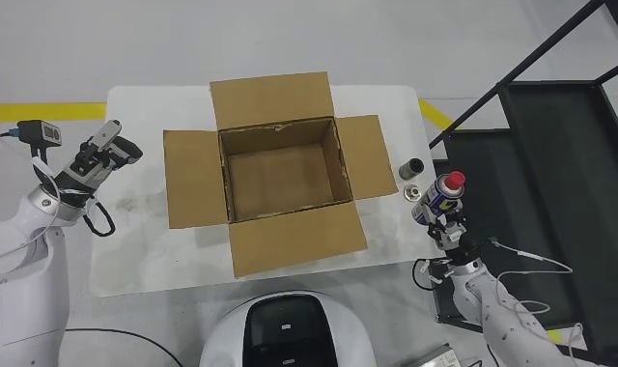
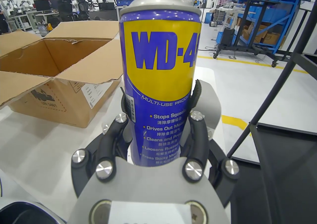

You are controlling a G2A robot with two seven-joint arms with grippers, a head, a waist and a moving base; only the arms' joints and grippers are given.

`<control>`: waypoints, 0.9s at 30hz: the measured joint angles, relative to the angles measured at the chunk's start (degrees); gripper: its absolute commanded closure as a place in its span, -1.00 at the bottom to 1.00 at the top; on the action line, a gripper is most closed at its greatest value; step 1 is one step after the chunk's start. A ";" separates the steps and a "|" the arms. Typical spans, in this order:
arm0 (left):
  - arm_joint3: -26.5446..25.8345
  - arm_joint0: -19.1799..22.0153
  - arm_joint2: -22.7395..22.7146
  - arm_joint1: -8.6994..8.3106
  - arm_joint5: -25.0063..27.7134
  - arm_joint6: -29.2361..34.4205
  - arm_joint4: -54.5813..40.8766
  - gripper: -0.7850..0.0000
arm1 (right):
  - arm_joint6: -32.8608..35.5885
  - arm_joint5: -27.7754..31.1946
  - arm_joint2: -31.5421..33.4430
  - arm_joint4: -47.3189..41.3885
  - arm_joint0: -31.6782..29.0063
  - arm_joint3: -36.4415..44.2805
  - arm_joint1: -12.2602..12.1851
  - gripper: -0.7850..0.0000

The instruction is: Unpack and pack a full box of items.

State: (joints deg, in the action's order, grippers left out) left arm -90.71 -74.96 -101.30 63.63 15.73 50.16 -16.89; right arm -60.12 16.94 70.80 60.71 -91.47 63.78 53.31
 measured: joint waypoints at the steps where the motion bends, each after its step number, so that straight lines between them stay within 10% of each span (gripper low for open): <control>1: 0.00 0.00 0.00 0.00 0.00 0.00 0.00 -1.00 | 0.01 0.01 0.04 0.04 -0.03 0.04 -0.02 1.00; 27: 0.00 0.00 0.00 0.00 0.00 0.00 0.00 -1.00 | 1.65 4.88 -5.13 -11.19 5.37 -11.78 4.33 1.00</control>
State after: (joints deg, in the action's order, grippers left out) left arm -90.71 -74.96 -101.30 63.63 15.73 50.16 -16.89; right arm -58.47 21.81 65.67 49.52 -86.09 52.00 57.63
